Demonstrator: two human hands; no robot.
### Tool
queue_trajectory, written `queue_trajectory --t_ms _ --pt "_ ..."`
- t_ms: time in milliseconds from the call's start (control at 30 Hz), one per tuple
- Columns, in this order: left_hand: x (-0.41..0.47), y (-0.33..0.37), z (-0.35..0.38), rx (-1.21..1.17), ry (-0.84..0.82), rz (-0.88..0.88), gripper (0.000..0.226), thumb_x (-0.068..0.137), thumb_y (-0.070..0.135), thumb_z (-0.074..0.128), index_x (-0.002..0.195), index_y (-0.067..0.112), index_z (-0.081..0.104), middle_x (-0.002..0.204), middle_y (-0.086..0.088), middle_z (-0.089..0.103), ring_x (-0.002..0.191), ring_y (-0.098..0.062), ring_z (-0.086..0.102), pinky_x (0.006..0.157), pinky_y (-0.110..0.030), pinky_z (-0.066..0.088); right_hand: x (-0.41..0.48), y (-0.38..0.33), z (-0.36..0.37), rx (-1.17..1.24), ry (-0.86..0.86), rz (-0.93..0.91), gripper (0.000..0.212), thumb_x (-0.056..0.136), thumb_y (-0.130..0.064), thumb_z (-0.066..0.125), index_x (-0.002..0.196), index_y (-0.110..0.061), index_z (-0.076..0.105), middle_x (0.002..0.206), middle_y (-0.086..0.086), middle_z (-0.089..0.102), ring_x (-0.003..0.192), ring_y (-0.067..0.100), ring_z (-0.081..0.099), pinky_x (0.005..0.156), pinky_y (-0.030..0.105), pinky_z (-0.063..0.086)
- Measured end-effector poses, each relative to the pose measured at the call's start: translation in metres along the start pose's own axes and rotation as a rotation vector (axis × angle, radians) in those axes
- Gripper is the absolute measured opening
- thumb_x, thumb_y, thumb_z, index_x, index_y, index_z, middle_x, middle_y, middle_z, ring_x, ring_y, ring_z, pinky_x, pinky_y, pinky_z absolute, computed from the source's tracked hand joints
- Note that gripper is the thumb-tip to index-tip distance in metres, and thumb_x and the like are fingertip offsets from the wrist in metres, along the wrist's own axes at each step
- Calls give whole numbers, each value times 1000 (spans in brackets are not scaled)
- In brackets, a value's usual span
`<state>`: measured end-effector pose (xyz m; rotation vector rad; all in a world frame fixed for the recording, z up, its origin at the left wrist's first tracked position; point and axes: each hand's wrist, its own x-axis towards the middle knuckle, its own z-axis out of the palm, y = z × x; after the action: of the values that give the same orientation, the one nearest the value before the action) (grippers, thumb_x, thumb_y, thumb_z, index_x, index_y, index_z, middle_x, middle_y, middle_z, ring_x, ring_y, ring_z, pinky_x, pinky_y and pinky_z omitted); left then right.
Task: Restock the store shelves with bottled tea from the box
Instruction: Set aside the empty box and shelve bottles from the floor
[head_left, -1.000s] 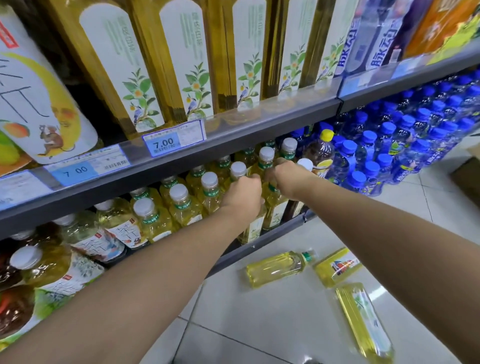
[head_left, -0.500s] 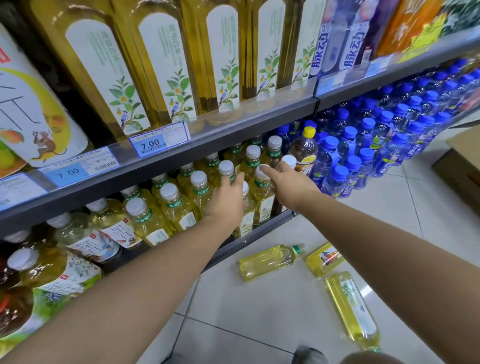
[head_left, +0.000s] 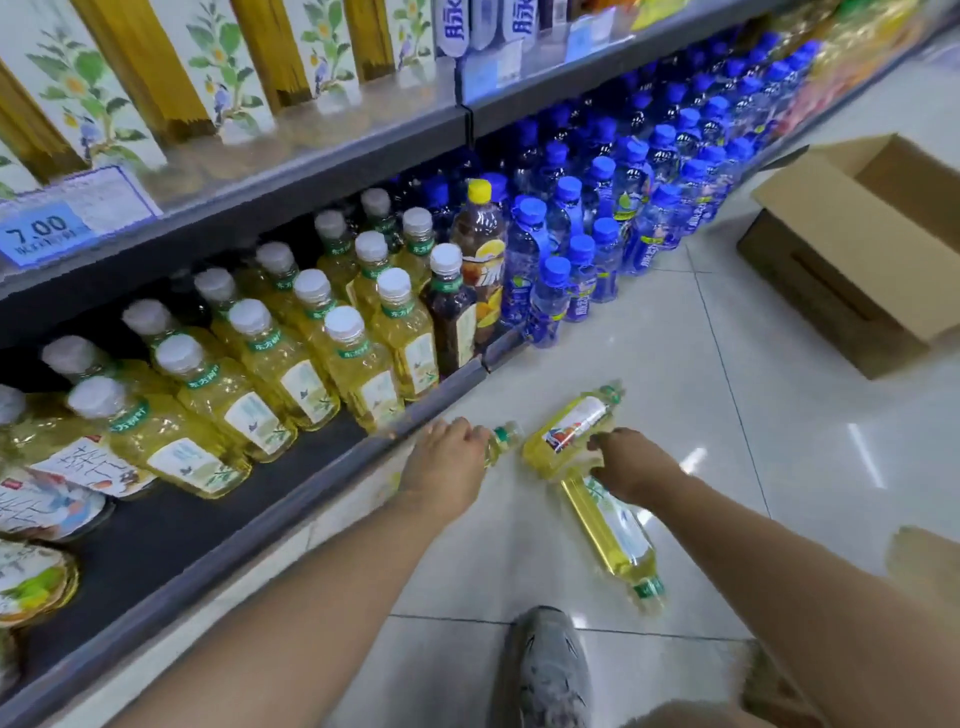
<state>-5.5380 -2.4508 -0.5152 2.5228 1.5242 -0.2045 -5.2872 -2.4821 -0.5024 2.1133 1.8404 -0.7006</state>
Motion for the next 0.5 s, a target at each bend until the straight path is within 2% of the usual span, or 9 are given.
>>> queue_trajectory --t_ms 100,233,367,500 --pt "23 21 38 -28 -98 -5 42 97 33 55 136 18 50 133 -6 52 124 -29 50 98 -41 45 -20 45 64 65 -148 194 53 90 -37 64 137 -17 48 133 10 53 123 28 53 97 33 45" --pt "50 32 79 -13 -163 8 42 98 34 55 137 19 50 133 -6 53 124 -28 51 96 -40 45 -38 70 133 154 -199 396 52 86 -41 65 126 -13 46 128 11 55 117 31 55 92 35 47" --pt "87 25 103 -30 -131 -10 40 97 26 54 136 16 50 133 -7 52 126 -29 47 97 -41 44 -37 82 174 284 -243 505 48 85 -39 64 123 -13 48 122 10 58 110 28 58 90 32 49" --pt "125 14 123 -95 -142 -71 47 98 20 52 143 12 44 138 -11 49 129 -32 43 101 -43 40 -26 91 195 422 -245 572 43 83 -42 64 116 -16 52 102 4 63 90 24 60 73 31 48"
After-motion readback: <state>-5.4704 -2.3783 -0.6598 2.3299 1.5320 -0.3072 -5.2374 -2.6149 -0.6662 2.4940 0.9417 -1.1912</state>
